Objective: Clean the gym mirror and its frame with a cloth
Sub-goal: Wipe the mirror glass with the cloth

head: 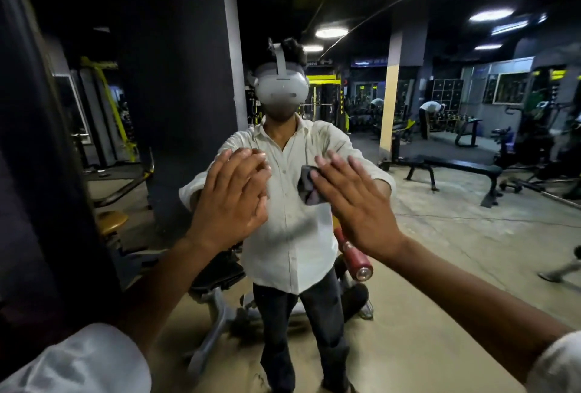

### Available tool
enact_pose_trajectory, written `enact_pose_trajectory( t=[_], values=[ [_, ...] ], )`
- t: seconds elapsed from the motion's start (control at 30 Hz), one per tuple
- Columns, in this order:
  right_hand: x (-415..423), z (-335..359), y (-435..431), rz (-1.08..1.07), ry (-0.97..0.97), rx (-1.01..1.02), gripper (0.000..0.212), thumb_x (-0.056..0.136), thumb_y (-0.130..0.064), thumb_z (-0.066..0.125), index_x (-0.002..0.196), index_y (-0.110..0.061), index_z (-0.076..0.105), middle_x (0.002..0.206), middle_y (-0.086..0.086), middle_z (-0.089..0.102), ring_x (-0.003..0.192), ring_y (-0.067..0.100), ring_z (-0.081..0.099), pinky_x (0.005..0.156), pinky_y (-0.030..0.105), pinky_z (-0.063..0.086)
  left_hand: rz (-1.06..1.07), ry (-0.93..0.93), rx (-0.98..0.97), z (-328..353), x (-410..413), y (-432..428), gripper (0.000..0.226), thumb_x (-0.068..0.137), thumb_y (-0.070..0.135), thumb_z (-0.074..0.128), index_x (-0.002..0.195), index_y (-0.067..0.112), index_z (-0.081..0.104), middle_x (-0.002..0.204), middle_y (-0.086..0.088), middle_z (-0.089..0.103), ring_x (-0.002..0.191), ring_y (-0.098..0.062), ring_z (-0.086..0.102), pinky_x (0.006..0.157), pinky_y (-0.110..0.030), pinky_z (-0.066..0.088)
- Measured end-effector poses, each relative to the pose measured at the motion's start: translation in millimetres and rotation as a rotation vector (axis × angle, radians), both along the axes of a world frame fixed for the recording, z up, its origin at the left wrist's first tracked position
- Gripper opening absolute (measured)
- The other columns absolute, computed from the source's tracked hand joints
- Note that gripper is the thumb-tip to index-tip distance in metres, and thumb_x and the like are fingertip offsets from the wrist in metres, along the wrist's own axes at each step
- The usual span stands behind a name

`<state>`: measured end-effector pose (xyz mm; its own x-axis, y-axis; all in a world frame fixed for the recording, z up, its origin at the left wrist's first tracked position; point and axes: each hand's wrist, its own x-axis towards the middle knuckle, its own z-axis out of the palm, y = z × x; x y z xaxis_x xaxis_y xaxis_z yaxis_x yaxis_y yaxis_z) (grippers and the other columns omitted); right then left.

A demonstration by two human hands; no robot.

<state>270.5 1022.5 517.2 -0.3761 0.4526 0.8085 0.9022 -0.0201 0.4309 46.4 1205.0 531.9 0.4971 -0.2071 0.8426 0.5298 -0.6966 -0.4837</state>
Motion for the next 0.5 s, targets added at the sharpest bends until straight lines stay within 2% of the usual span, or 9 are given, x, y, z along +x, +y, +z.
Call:
enact_pose_trajectory(
  t=[0.03, 0.1, 0.17, 0.2, 0.27, 0.33, 0.4, 0.43, 0.5],
  values=[
    [-1, 4, 0, 0.020, -0.069, -0.035, 0.072, 0.095, -0.003, 0.064, 0.162, -0.005, 0.035, 0.171, 0.016, 0.026, 0.160, 0.035, 0.019, 0.126, 0.060, 0.024, -0.007, -0.006, 0.025, 12, 7, -5, 0.048, 0.094, 0.023, 0.059, 0.139, 0.006, 0.056, 0.153, -0.021, 0.055, 0.142, -0.041, 0.051, 0.125, -0.060, 0.031],
    [5, 11, -2, 0.053, -0.349, -0.209, 0.064, 0.106, -0.020, 0.052, 0.165, -0.007, 0.028, 0.173, 0.014, 0.022, 0.162, 0.033, 0.014, 0.128, 0.057, 0.021, -0.022, -0.002, 0.077, 36, 19, -16, 0.053, 0.097, 0.024, 0.060, 0.146, 0.004, 0.054, 0.160, -0.020, 0.049, 0.141, -0.040, 0.053, 0.124, -0.061, 0.034],
    [20, 45, -4, 0.048, -0.520, -0.255, 0.065, 0.108, -0.023, 0.052, 0.166, -0.010, 0.026, 0.173, 0.012, 0.023, 0.162, 0.030, 0.013, 0.131, 0.054, 0.014, -0.023, -0.007, 0.094, 62, 31, -23, 0.063, 0.103, 0.028, 0.055, 0.159, 0.003, 0.043, 0.169, -0.019, 0.036, 0.151, -0.039, 0.043, 0.125, -0.061, 0.032],
    [25, 66, -3, 0.042, -0.507, -0.197, 0.067, 0.105, -0.016, 0.055, 0.165, -0.011, 0.027, 0.172, 0.012, 0.024, 0.162, 0.030, 0.014, 0.131, 0.053, 0.012, -0.014, -0.020, 0.089, 74, 38, -26, 0.067, 0.105, 0.031, 0.052, 0.163, 0.003, 0.036, 0.172, -0.019, 0.029, 0.157, -0.038, 0.034, 0.127, -0.060, 0.029],
    [35, 120, -7, 0.013, -0.286, -0.016, 0.076, 0.096, -0.002, 0.063, 0.164, -0.010, 0.030, 0.171, 0.013, 0.026, 0.161, 0.028, 0.017, 0.132, 0.051, 0.011, 0.012, -0.070, 0.065, 101, 54, -32, 0.072, 0.107, 0.037, 0.047, 0.167, 0.005, 0.025, 0.175, -0.018, 0.019, 0.163, -0.035, 0.019, 0.131, -0.057, 0.021],
    [44, 168, -13, -0.010, -0.049, 0.166, 0.074, 0.096, -0.002, 0.066, 0.163, -0.009, 0.033, 0.171, 0.013, 0.028, 0.161, 0.028, 0.018, 0.132, 0.052, 0.013, 0.053, -0.126, 0.039, 123, 71, -39, 0.074, 0.109, 0.041, 0.044, 0.169, 0.007, 0.019, 0.177, -0.017, 0.013, 0.165, -0.033, 0.011, 0.133, -0.054, 0.013],
    [47, 184, -15, 0.012, 0.107, 0.249, 0.070, 0.098, -0.004, 0.064, 0.162, -0.009, 0.035, 0.171, 0.012, 0.029, 0.162, 0.027, 0.018, 0.131, 0.052, 0.017, 0.085, -0.153, 0.043, 133, 82, -43, 0.074, 0.110, 0.043, 0.042, 0.169, 0.007, 0.016, 0.178, -0.016, 0.009, 0.165, -0.031, 0.007, 0.133, -0.055, 0.011],
    [47, 180, -14, 0.035, 0.119, 0.248, 0.071, 0.098, -0.002, 0.063, 0.162, -0.008, 0.034, 0.171, 0.012, 0.028, 0.162, 0.027, 0.016, 0.132, 0.050, 0.015, 0.088, -0.155, 0.046, 134, 84, -43, 0.074, 0.110, 0.043, 0.042, 0.169, 0.007, 0.016, 0.178, -0.016, 0.009, 0.165, -0.031, 0.007, 0.133, -0.056, 0.013],
    [48, 156, -8, 0.077, 0.002, 0.149, 0.073, 0.095, 0.002, 0.059, 0.162, -0.006, 0.033, 0.171, 0.013, 0.027, 0.162, 0.028, 0.014, 0.132, 0.048, 0.013, 0.081, -0.153, 0.058, 132, 84, -42, 0.073, 0.109, 0.042, 0.041, 0.168, 0.006, 0.020, 0.177, -0.016, 0.012, 0.165, -0.032, 0.011, 0.132, -0.057, 0.017]
  ],
)
